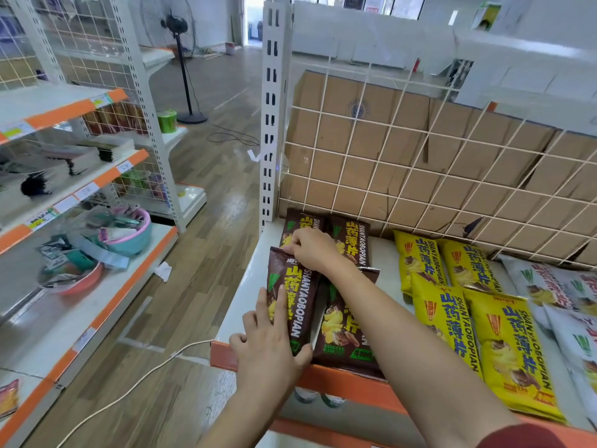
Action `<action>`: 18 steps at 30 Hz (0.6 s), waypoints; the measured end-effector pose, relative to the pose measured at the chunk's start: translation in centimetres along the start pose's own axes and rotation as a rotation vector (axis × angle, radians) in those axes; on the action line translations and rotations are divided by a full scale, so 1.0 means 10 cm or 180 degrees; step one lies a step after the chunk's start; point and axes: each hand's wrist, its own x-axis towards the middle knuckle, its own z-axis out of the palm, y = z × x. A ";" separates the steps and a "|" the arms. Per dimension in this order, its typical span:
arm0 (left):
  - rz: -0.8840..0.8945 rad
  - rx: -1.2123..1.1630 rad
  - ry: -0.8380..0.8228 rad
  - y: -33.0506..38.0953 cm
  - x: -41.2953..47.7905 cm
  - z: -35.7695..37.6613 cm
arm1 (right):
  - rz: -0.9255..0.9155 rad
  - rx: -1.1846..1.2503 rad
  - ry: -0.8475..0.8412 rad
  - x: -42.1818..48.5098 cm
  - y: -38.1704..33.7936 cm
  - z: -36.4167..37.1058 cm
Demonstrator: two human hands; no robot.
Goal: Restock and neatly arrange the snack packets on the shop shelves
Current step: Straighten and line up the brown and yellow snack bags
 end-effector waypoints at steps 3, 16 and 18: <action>-0.0027 0.0026 0.0012 0.01 0.00 -0.02 | 0.0142 -0.0096 0.0087 0.03 0.00 0.08; 0.0424 -0.0350 0.0823 -0.07 0.07 0.00 | 0.0371 0.0130 0.0662 -0.26 0.38 -0.22; 0.0765 -0.0560 0.1064 0.03 0.07 0.06 | 0.0487 0.0036 0.0659 -0.38 0.56 -0.30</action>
